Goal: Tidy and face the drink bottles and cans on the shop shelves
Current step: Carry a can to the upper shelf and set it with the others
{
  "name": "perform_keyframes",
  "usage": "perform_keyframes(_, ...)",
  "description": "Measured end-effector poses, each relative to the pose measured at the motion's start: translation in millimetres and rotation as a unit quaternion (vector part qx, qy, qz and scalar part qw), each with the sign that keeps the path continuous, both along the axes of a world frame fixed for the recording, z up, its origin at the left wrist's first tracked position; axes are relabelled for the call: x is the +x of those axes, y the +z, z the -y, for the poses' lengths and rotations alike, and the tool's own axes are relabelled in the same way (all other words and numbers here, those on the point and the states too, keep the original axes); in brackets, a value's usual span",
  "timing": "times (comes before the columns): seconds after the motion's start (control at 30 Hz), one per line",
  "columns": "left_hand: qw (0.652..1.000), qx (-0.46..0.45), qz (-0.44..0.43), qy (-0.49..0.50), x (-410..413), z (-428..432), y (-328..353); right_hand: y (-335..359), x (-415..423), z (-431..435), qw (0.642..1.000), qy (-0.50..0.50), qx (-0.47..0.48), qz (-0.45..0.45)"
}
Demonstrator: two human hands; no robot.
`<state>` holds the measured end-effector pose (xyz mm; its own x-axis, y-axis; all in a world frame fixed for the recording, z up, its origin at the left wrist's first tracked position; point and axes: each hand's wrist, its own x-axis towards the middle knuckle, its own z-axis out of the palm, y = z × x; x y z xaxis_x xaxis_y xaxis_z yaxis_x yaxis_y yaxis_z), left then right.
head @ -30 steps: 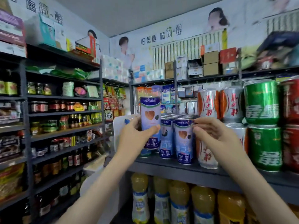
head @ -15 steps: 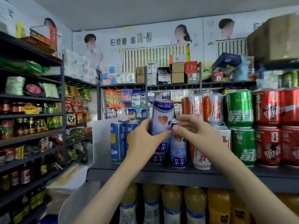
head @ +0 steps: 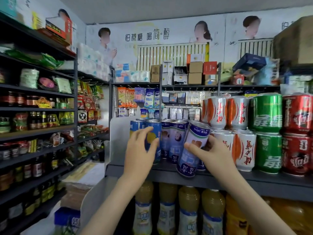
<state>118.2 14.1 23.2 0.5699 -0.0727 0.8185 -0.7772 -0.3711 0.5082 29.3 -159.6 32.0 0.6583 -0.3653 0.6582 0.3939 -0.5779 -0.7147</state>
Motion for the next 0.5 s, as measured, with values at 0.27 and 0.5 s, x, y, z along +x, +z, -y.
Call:
perform_keyframes(0.27,0.988,0.065,-0.086,0.108,31.1,-2.9,-7.5,-3.3,18.1,-17.4,0.998,-0.048,-0.044,0.009)
perform_keyframes(0.5,0.975,0.123,-0.125,0.138,49.9,18.8,-10.6,-5.0,41.7,-34.7,0.996,-0.080,-0.037,0.007)
